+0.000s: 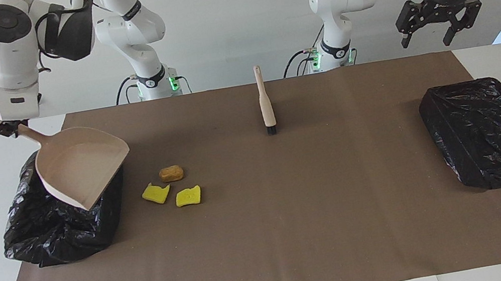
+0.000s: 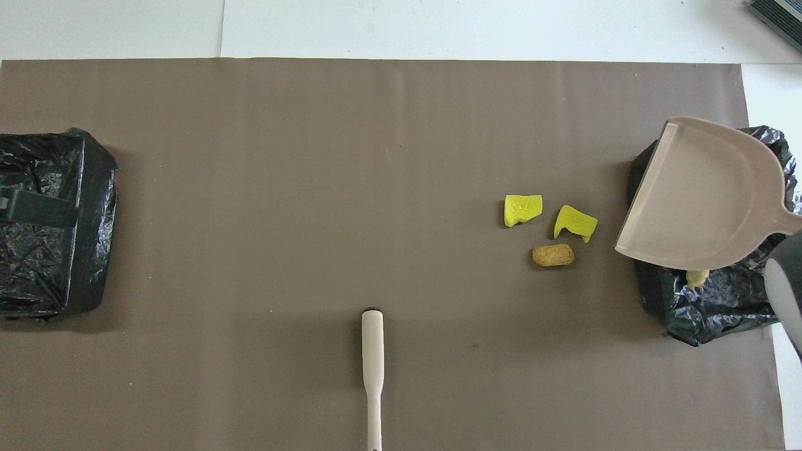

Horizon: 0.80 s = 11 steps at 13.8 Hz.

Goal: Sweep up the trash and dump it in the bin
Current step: 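Bring the empty dustpan back to the table center with the right gripper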

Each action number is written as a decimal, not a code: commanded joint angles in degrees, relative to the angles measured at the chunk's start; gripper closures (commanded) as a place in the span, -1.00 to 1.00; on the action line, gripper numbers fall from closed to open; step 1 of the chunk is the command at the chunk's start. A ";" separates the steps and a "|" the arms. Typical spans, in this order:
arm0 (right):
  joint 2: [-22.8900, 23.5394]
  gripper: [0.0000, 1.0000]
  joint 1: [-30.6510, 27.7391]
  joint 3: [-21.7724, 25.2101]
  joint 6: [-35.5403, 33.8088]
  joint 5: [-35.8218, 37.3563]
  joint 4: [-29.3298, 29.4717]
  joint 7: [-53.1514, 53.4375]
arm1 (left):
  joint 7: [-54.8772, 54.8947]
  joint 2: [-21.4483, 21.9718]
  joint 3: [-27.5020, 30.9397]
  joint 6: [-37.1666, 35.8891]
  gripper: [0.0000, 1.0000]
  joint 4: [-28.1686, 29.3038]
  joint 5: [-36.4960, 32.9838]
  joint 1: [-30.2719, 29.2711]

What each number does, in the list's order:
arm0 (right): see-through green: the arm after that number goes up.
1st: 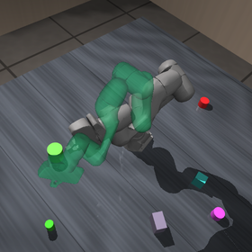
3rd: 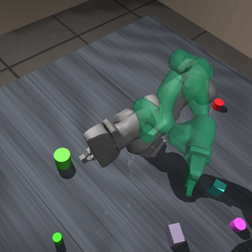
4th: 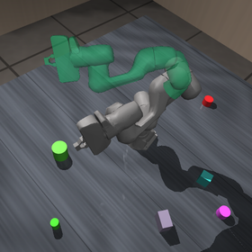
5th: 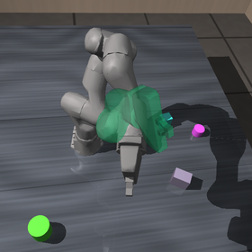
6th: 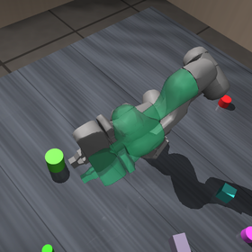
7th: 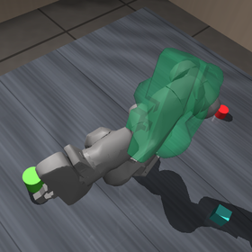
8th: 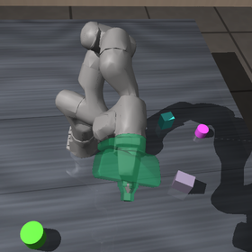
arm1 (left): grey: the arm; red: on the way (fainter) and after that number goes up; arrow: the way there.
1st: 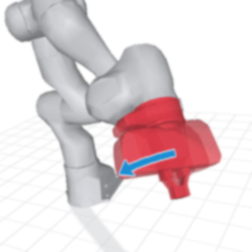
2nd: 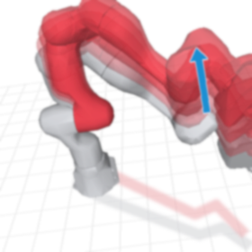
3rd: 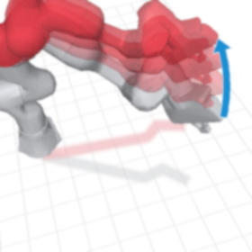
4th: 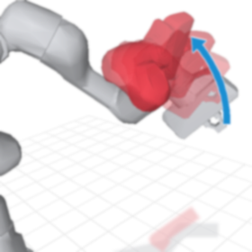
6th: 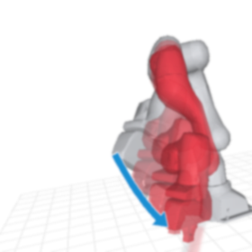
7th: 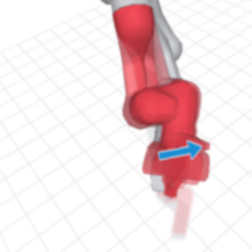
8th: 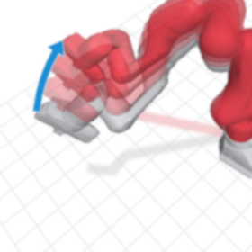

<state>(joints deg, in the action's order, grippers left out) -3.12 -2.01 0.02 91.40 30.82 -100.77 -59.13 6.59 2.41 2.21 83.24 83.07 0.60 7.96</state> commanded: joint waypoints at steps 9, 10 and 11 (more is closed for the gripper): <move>1.78 1.00 17.11 -0.46 -3.78 -18.14 -1.01 48.36 | 0.27 0.40 -0.62 -1.06 -1.00 -0.27 -0.95 -0.76; 3.89 1.00 18.96 -0.46 -3.43 -20.42 -0.22 53.54 | 0.27 0.40 -0.62 -1.06 -1.00 -0.27 -0.95 -0.76; 6.34 1.00 20.89 -0.46 -2.21 -23.49 0.48 61.07 | 0.27 0.40 -0.62 -1.06 -1.00 -0.36 -0.95 -0.76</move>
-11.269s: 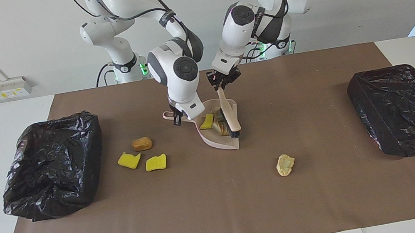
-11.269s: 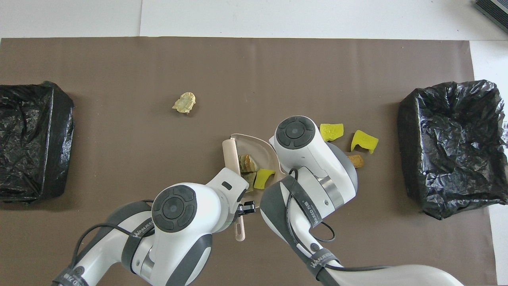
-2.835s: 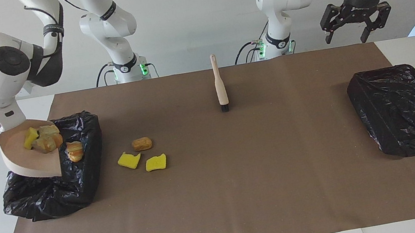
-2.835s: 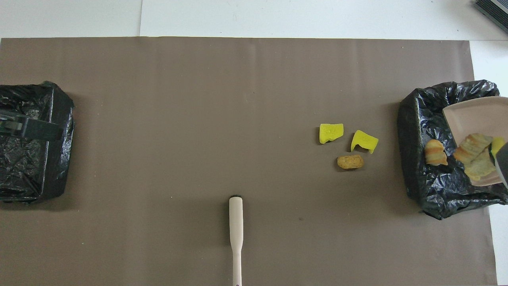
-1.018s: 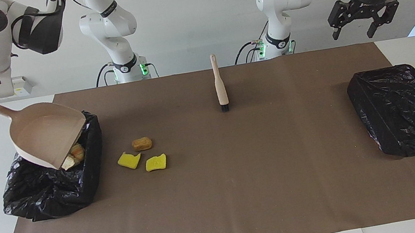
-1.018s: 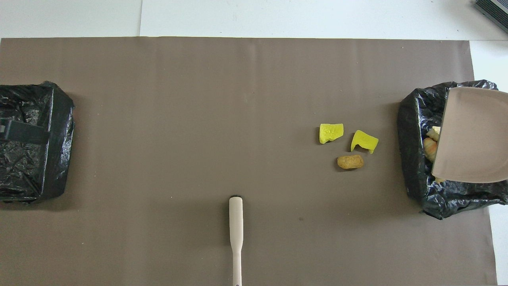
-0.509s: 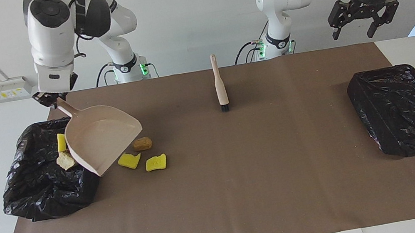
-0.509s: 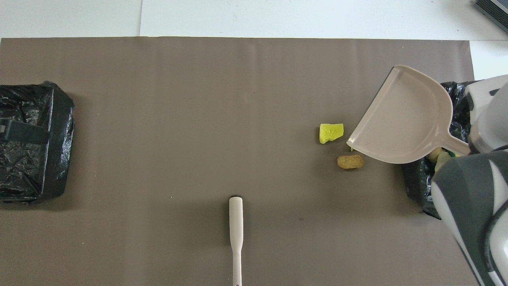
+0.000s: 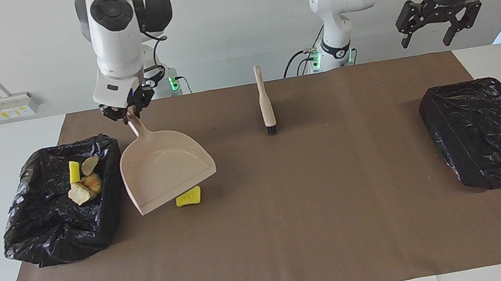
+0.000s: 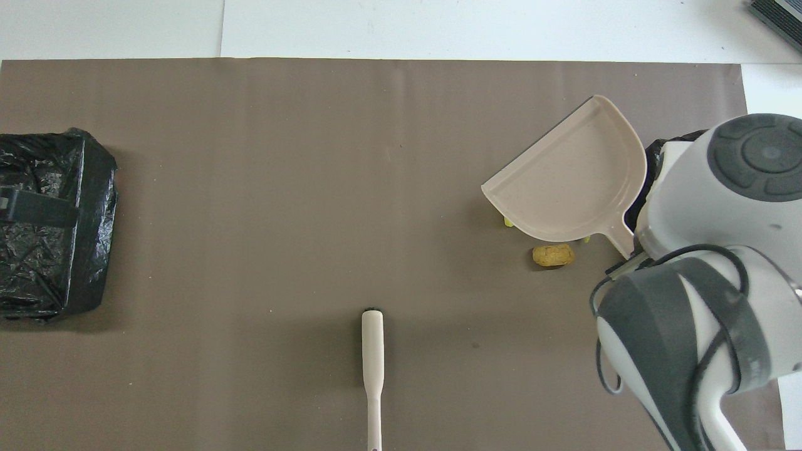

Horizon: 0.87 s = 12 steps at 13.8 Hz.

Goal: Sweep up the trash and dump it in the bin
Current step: 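Bring the empty dustpan back to the table center with the right gripper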

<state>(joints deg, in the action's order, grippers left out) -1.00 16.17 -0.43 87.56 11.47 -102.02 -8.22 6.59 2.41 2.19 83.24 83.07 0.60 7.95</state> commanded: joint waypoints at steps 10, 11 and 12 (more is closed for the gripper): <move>25.06 1.00 15.73 -0.01 20.78 -22.27 14.38 49.08 | 0.27 0.40 -0.61 -1.06 -1.00 -0.27 -0.95 -0.75; 26.74 1.00 17.13 -0.01 23.85 -22.37 14.74 51.53 | 0.27 0.40 -0.61 -1.06 -1.00 -0.27 -0.95 -0.75; 28.06 1.00 18.45 -0.01 27.02 -22.37 14.74 53.12 | 0.36 0.40 -0.61 -1.06 -1.00 -0.27 -0.95 -0.75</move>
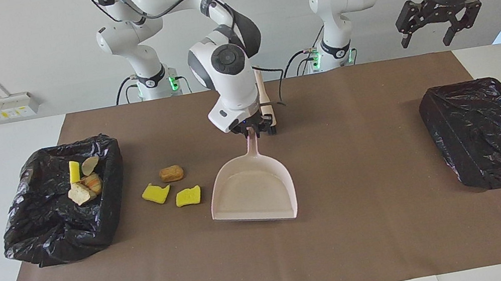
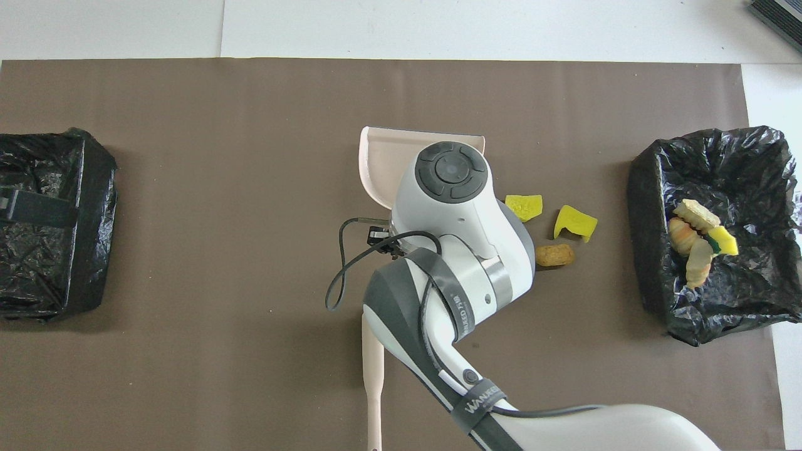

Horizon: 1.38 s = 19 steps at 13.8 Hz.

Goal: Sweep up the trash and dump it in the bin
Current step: 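Bring the empty dustpan back to the table center with the right gripper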

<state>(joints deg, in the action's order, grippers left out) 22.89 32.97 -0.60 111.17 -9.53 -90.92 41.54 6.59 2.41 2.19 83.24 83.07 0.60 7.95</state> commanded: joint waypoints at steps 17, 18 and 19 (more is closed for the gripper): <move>2.86 -1.00 2.45 -1.25 5.47 -2.60 -2.07 -6.47 | 0.27 0.40 -0.61 -1.06 -1.00 -0.27 -0.95 -0.74; 1.73 -1.00 2.11 -1.16 4.15 -2.69 -2.07 -6.29 | 0.27 0.40 -0.61 -1.06 -1.00 -0.27 -0.95 -0.74; -0.02 -1.00 1.14 -1.16 0.92 -2.69 -2.16 -6.55 | 0.27 0.40 -0.61 -1.06 -1.00 -0.27 -0.95 -0.74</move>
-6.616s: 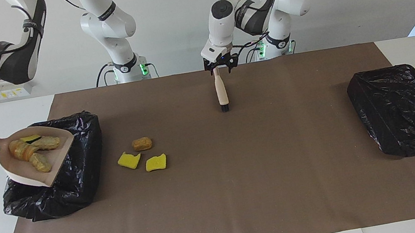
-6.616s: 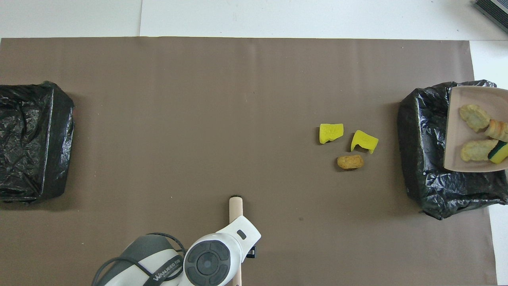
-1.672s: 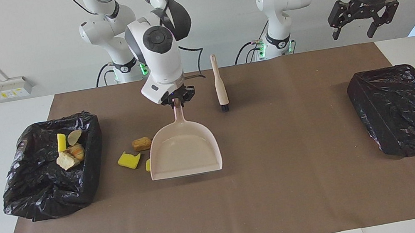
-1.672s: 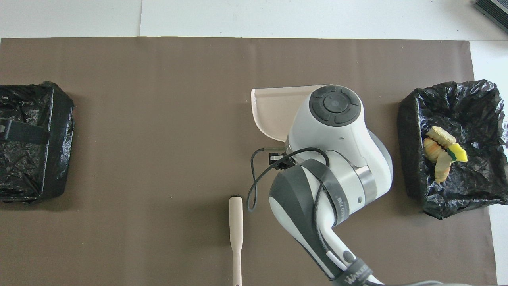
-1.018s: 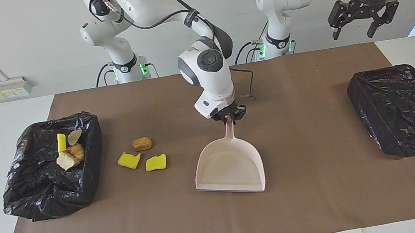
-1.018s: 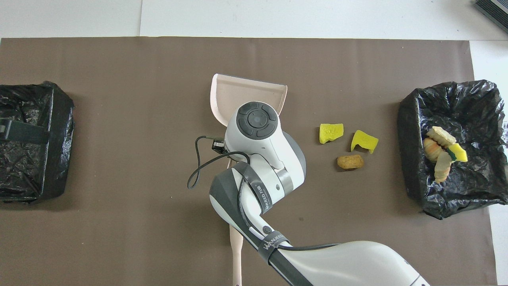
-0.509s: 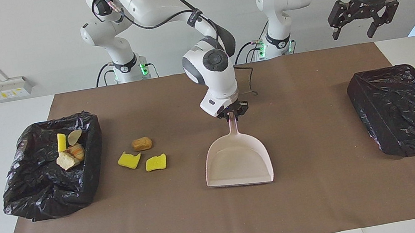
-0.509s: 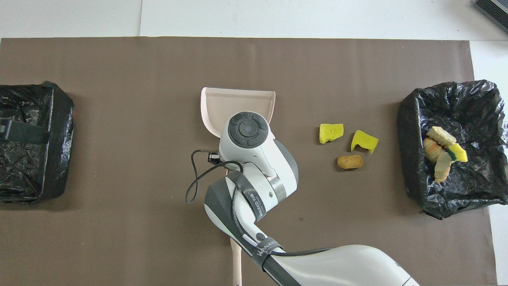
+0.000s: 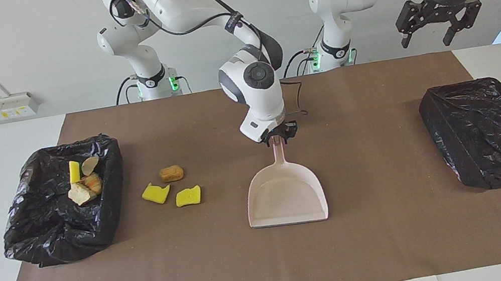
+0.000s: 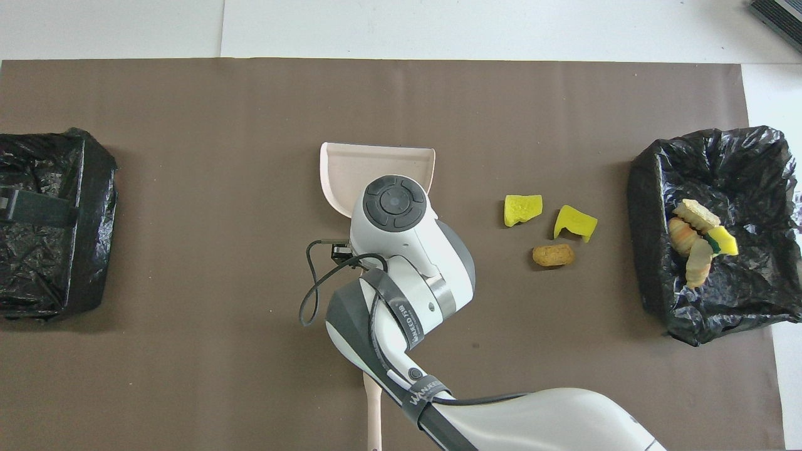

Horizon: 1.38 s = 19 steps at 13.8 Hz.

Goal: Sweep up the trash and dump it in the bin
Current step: 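Bring the empty dustpan back to the table center with the right gripper, then release the dustpan and withdraw the right gripper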

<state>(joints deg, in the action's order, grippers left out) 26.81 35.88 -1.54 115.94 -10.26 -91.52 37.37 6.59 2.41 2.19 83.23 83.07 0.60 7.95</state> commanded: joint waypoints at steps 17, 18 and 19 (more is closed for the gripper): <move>-28.75 -1.00 15.35 -0.92 2.07 -8.54 -38.45 1.83 | -0.43 1.63 -1.92 -4.40 -1.00 0.78 -0.08 1.63; -28.31 -1.00 17.10 -0.92 4.19 -8.54 -39.60 2.70 | -1.04 1.81 -2.10 -3.09 -1.00 1.48 0.88 2.16; -27.69 -1.00 17.55 -0.92 5.25 -8.54 -40.13 3.23 | -1.22 1.81 -2.10 1.62 -1.00 3.23 1.07 4.34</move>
<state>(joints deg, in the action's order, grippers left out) -0.83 52.25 -2.48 118.02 -17.32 -129.13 39.31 6.33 3.06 -0.47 80.56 83.30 1.18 9.31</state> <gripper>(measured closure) 0.000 0.000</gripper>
